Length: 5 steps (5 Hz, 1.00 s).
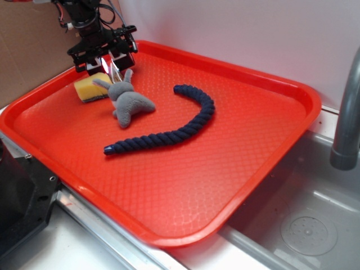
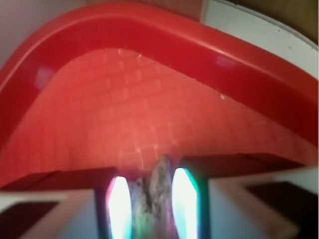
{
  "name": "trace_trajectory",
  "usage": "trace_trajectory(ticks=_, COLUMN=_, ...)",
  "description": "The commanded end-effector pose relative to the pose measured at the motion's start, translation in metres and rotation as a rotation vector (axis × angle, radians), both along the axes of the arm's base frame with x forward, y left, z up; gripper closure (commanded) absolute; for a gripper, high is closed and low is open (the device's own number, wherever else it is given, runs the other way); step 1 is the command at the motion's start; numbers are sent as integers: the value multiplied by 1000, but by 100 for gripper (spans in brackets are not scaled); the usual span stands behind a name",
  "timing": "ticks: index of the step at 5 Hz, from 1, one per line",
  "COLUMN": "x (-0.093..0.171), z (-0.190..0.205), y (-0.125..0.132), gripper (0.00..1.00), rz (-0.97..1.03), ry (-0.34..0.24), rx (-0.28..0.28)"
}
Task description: Grab the wood chip.
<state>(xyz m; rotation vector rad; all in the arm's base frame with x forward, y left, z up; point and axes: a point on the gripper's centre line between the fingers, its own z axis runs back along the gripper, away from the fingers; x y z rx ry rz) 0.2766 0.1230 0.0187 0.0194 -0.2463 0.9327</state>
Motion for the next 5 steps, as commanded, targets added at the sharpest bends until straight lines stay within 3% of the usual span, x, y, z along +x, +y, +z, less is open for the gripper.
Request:
trace_trajectory(ticks=1, x=4, z=73, y=-21, gripper=100, rz=-248, ry=4, rx=70)
trace_trajectory(ticks=2, x=1, z=112, y=-54, gripper=100, rz=-389, ry=33, rx=25)
trace_trajectory(ticks=4, x=-30, z=160, y=-119, gripper=100, rz=-594, ry=179, rx=-146)
trace_trajectory(ticks=5, x=-62, z=184, y=-150, gripper=100, rz=-681, ry=164, rx=-139)
